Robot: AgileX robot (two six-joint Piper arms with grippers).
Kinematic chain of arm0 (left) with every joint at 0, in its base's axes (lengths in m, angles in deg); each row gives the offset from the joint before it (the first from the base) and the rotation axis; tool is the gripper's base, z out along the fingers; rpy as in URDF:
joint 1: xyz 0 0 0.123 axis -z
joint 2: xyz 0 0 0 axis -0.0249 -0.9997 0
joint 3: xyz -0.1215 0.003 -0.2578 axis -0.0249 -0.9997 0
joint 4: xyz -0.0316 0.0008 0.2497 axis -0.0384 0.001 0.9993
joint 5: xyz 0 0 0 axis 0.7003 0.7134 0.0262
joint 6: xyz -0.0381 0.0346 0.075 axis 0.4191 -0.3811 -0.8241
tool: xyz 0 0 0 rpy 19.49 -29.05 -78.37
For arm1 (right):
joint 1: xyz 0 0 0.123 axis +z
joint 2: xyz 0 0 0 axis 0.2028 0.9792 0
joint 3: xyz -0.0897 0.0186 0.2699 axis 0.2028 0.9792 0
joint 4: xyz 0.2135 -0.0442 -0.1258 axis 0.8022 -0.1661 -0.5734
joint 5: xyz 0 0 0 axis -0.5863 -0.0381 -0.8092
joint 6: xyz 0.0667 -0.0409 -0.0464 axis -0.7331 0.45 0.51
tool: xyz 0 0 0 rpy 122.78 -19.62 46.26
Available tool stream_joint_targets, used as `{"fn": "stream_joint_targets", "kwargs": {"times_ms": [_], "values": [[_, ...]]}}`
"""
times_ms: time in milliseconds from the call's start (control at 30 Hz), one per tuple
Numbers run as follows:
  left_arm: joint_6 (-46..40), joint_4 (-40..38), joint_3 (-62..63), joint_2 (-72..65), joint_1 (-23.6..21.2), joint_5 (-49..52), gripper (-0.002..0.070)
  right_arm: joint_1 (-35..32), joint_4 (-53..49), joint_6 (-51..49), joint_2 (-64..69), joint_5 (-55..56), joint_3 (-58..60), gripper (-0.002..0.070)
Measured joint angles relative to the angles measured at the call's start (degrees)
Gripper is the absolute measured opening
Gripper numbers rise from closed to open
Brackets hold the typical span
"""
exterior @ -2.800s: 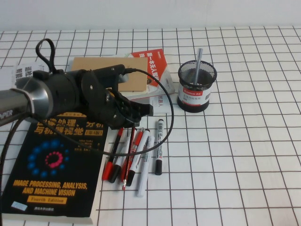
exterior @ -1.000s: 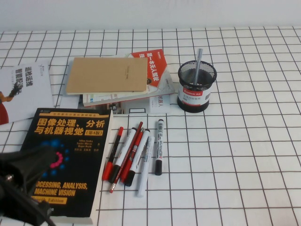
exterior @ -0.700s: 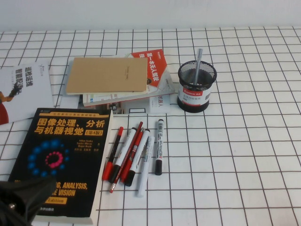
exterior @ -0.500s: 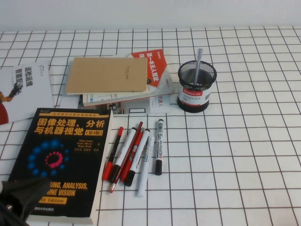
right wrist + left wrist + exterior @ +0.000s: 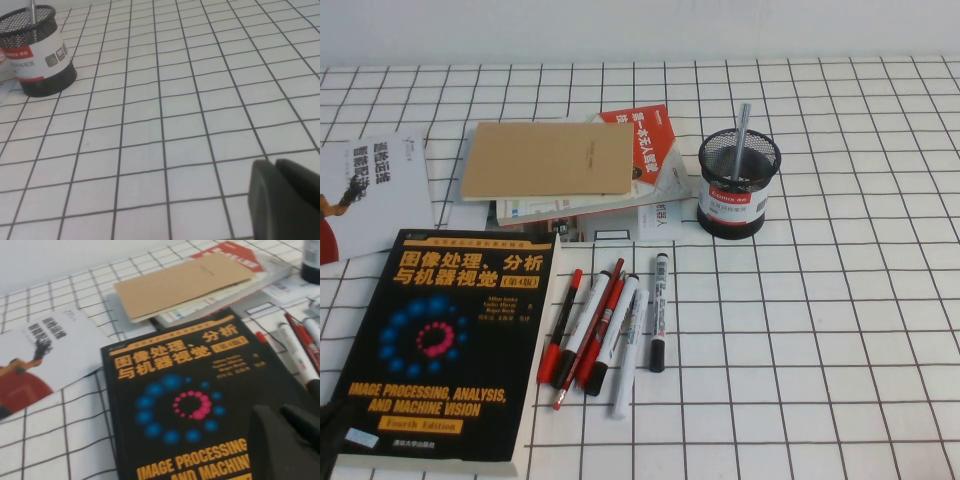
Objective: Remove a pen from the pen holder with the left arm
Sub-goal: 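Take a marker out of the pen holder and lay it on the table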
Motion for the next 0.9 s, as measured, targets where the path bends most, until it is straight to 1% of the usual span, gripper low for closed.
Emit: {"fn": "stream_joint_targets", "kwargs": {"times_ms": [200,300,400,667,900], "values": [[1.0,-3.8,-6.8,10.0,-10.3,-1.7,0.0000,0.0,0.0,0.0,0.0,0.0,0.0,-0.0017],[1.0,-4.0,-8.2,12.8,-13.0,-1.8,0.0000,0.0,0.0,0.0,0.0,0.0,0.0,-0.0016],[1.1,-4.2,-8.4,13.6,-13.6,-0.8,0.0000,0.0,0.0,0.0,0.0,0.0,0.0,-0.0017],[1.2,-4.2,-8.4,13.6,-13.6,6.4,0.0000,0.0,0.0,0.0,0.0,0.0,0.0,-0.0016],[1.5,-3.8,-8.4,13.6,-13.6,6.7,0.0000,0.0,0.0,0.0,0.0,0.0,0.0,-0.0017]]}}
